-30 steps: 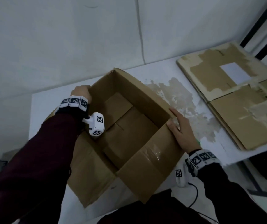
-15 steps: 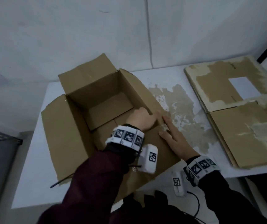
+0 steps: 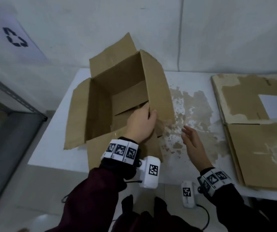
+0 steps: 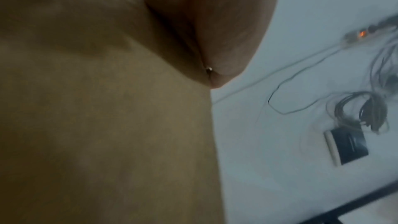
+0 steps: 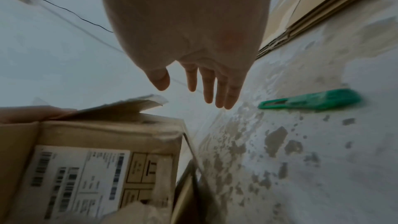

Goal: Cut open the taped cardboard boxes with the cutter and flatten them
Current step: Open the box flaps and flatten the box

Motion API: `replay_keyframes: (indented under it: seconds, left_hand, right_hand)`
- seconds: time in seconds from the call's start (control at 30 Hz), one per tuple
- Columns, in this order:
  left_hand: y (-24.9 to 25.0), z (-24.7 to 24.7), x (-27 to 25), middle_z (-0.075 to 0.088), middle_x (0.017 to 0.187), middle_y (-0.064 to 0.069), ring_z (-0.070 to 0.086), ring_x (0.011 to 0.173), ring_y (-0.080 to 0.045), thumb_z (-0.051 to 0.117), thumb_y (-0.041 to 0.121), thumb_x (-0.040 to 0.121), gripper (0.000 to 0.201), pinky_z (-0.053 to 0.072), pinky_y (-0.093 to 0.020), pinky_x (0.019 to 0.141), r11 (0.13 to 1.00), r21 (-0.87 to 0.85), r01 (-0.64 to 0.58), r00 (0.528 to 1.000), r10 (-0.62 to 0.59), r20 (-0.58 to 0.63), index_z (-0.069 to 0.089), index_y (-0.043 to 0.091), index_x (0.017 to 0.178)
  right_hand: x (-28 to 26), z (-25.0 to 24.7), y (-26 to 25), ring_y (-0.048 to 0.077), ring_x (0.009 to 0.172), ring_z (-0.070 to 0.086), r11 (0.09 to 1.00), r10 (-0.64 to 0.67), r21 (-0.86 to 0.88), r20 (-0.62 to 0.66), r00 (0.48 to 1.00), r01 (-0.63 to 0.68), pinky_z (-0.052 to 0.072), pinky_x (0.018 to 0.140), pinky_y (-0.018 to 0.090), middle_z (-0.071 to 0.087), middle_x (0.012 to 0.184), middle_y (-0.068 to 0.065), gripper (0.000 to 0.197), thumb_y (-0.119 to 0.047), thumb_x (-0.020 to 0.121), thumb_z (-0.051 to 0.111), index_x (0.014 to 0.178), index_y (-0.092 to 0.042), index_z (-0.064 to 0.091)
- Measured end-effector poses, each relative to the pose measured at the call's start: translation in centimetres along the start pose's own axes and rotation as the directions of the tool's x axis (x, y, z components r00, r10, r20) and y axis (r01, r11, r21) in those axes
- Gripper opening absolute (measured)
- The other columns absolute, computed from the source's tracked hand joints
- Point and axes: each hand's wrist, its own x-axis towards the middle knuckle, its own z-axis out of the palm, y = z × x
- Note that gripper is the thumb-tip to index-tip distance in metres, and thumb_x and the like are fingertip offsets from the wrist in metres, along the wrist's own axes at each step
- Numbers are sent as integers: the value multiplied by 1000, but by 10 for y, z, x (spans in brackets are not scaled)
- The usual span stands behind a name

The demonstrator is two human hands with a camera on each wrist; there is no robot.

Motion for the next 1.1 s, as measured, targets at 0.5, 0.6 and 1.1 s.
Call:
replay_keyframes:
  seconds: [0.5, 0.6, 1.1]
  left_hand:
    - [-105, -110, -19, 64, 123, -6, 61, 113, -15, 41, 15, 101, 33, 47, -22, 91, 501, -859, 101, 995, -46, 90, 53, 4, 129]
    - [-130, -126, -24, 65, 117, -3, 62, 105, -8, 39, 18, 102, 31, 47, -17, 90, 616, -779, 112, 990, 0, 143, 56, 6, 125]
    - [-75, -146, -78, 60, 98, -5, 52, 84, -17, 54, 20, 89, 21, 39, -27, 78, 897, 325, -299, 829, 413, -377, 59, 8, 106]
  right_hand:
    - [-6, 101, -93, 3, 105, 58, 964, -250, 102, 31, 968, 246, 50, 83, 21, 59, 117, -8, 45, -36, 92, 44, 130, -11, 47]
    - [-9, 126, -94, -5, 108, 57, 952, -304, 50, -3, 953, 303, 49, 86, 15, 58, 119, -15, 33, -27, 97, 43, 129, -23, 47]
    - [-22, 177, -93, -8, 76, 53, 885, -421, -301, -188, 888, 355, 39, 62, 24, 59, 88, -17, 34, -45, 96, 34, 114, -23, 52]
